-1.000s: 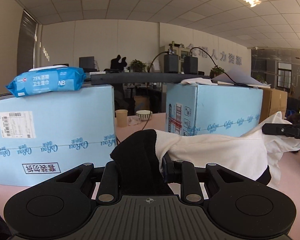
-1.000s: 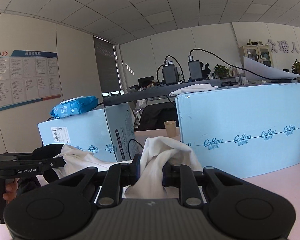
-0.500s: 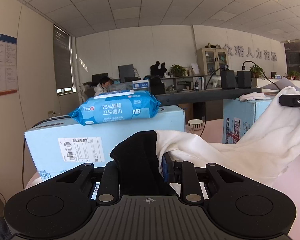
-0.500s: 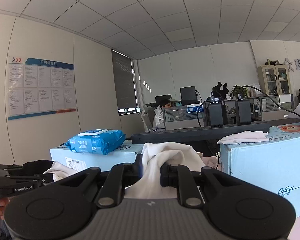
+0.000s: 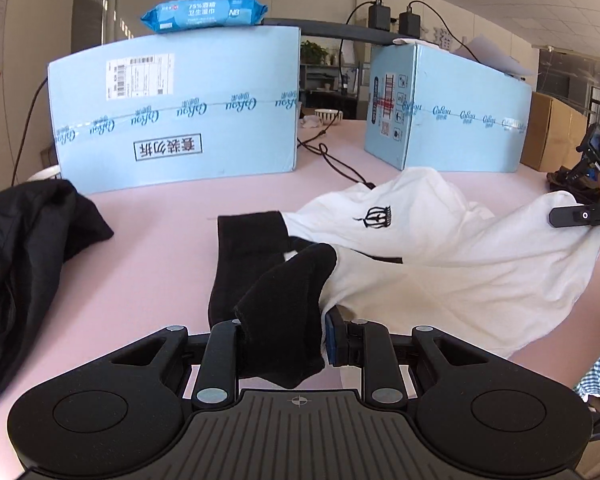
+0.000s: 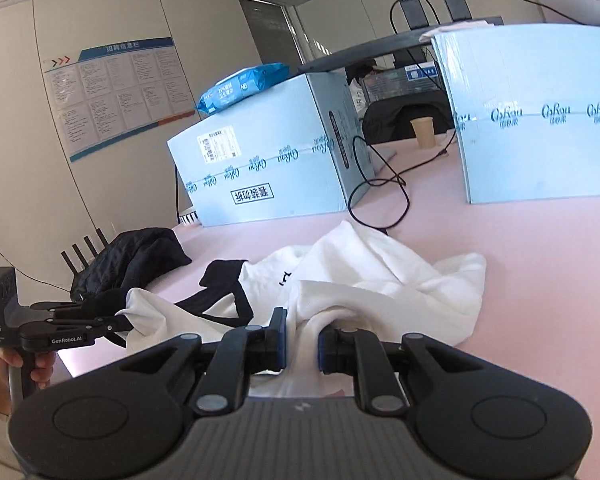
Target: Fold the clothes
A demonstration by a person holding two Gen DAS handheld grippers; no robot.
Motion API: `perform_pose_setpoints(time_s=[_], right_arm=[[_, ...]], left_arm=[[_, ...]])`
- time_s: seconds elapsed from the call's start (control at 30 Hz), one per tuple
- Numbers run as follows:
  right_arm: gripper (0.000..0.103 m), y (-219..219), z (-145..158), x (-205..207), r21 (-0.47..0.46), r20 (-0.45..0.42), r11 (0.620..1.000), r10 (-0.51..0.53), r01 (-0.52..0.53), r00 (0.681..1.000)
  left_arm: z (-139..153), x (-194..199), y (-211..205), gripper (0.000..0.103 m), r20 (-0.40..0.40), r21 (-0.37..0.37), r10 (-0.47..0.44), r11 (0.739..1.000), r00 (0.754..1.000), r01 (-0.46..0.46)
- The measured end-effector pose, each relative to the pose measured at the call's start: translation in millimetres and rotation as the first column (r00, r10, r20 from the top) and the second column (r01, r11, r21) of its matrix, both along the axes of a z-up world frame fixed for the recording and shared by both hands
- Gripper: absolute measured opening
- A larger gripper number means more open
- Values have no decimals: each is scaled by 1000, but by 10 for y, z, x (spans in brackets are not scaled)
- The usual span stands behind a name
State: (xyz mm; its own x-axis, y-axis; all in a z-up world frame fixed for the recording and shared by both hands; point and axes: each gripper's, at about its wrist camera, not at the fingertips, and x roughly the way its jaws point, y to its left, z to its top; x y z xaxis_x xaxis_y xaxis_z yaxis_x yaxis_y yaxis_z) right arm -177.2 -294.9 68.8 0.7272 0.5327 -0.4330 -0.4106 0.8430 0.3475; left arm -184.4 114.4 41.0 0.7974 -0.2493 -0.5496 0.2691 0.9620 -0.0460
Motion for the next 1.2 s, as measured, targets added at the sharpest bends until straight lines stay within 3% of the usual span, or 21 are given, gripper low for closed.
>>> perform_pose_setpoints(time_s=[0.13,0.2,0.27,0.33,0.37,0.4,0.57,0.63,0.73,0.77,0.83,0.9,1.0,1.07,1.2], right_arm=[[16,-32,-139,-155,-17,-37,1000,12,-12,999],[19,-2,-202,-170,-31,-64,999,26,-28,998],[24,18,-245,-166,-45,-89,998,34,-38,995],[55,66,-299,-86,-55,-122,997,45,-52,991],[83,53,-302,-90,-39,-131,998,48,-54,990],[93,36,-301,-100,-21,-139,998,51,-55,989],[93,-86,10,-129,-2,-42,994,107,-107,993],[94,-164,196,-195,-1,91,991,131,-131,987],[100,-319,503,-235,20,291,988,141,-153,946],[100,-378,558,-171,42,308,989,123,-142,943],[101,-502,578,45,98,280,990,75,-106,957],[101,-654,496,348,177,200,983,18,-54,980],[100,-926,244,800,295,15,950,-110,100,994],[100,-1047,49,1026,317,-71,930,-172,186,983],[100,-1062,-229,1406,272,-153,930,-213,248,965]], left_arm=[[-117,-150,5,31,-14,23,9,1000,1000,-9],[-139,-181,-15,46,-7,39,-2,999,1000,2],[-145,-154,-31,83,-29,49,-16,999,999,17],[-101,-150,-6,88,-38,41,-10,999,999,11],[-42,-156,25,88,-33,31,-10,999,999,11],[21,-156,55,89,-34,21,-17,1000,999,18],[537,-165,301,97,-64,-75,-113,991,992,108],[740,-147,395,101,-31,-124,-121,985,992,116],[925,98,462,103,7,-192,-94,977,996,93],[928,229,454,103,2,-193,-80,978,997,79],[864,590,414,103,-35,-161,-47,986,998,41],[699,996,399,103,-122,-131,-12,991,992,-4],[377,1534,402,103,-254,-146,41,986,966,-81],[231,1734,402,103,-286,-156,53,983,957,-101],[23,1987,339,103,-328,-149,39,984,944,-93]])
